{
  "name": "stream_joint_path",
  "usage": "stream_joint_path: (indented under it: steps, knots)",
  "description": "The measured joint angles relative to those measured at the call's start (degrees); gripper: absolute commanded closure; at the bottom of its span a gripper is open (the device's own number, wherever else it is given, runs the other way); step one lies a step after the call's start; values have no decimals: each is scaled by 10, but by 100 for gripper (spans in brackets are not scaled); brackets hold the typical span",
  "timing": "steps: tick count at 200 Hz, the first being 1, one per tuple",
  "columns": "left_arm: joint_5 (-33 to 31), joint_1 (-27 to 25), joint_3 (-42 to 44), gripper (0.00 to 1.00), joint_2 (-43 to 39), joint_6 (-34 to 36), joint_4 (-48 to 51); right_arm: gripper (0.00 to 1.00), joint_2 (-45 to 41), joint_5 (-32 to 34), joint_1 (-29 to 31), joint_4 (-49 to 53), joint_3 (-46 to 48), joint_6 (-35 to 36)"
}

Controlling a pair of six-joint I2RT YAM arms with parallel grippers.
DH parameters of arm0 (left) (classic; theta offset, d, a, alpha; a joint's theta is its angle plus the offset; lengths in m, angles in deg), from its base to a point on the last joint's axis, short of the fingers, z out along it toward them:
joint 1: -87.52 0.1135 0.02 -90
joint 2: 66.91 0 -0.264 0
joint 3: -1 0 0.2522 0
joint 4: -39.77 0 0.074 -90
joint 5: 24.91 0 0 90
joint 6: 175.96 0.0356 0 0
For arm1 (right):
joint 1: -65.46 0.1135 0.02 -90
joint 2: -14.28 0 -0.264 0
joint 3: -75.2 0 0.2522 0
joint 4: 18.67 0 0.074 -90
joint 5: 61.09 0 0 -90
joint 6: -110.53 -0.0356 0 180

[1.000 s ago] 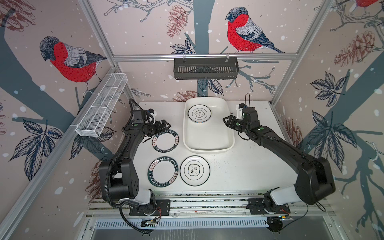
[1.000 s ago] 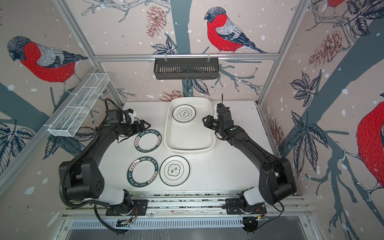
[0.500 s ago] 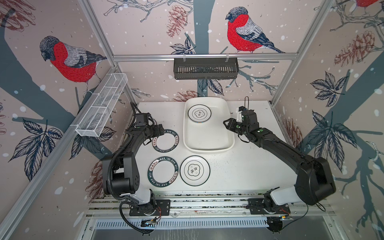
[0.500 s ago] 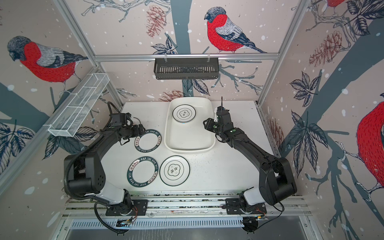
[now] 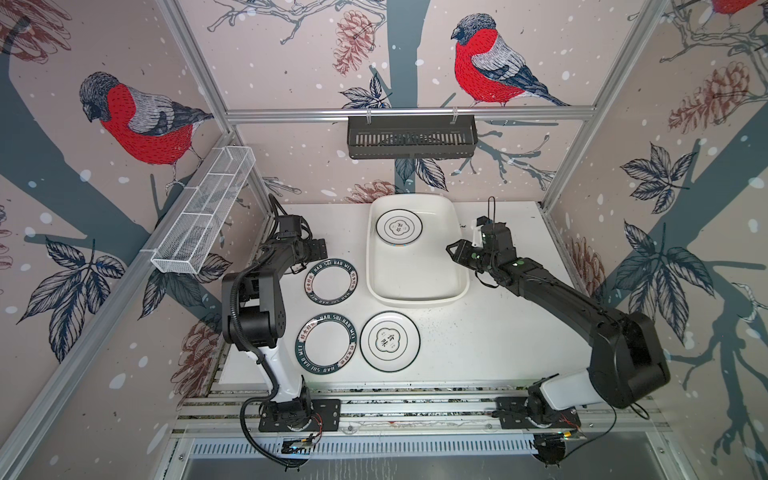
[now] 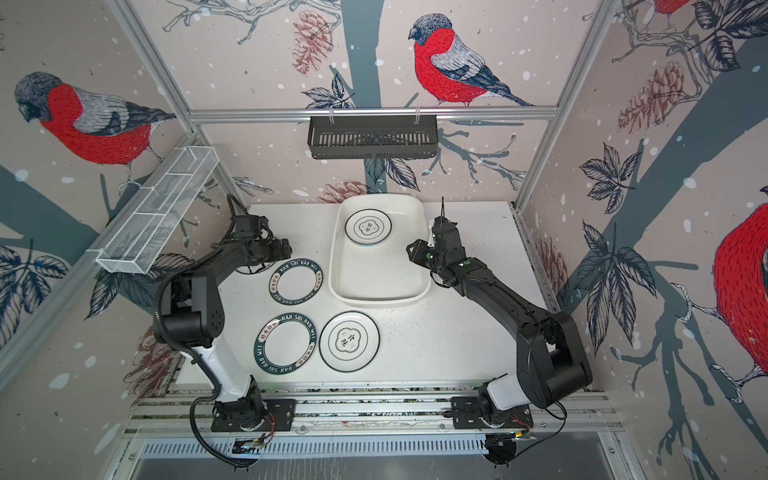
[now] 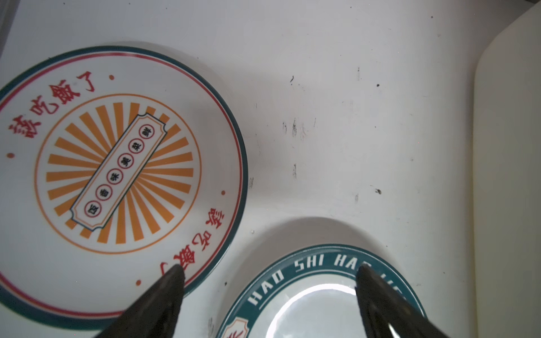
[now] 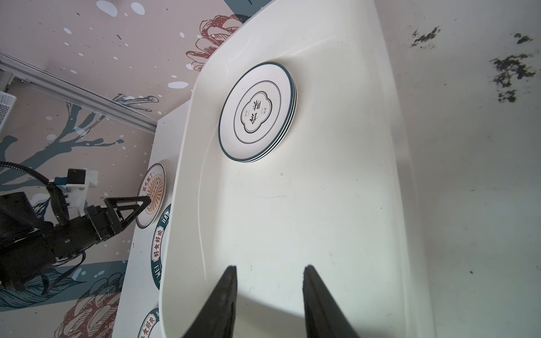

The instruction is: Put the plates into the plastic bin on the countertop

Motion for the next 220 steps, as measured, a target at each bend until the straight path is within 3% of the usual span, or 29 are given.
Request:
stream_joint_path:
  steps: [64, 88, 165, 220]
  knots:
    - [2, 0, -58, 9, 77, 4, 5, 61, 1, 1, -2, 0, -5, 0]
    - [-1, 0, -65, 5, 85, 4, 5, 61, 5, 1, -3, -1, -7, 0]
    - [-41, 0, -122, 5, 136, 2, 6, 61, 13, 2, -8, -2, -8, 0]
    - [-35, 0, -164, 6, 176, -1, 10, 61, 18, 1, -12, -4, -10, 0]
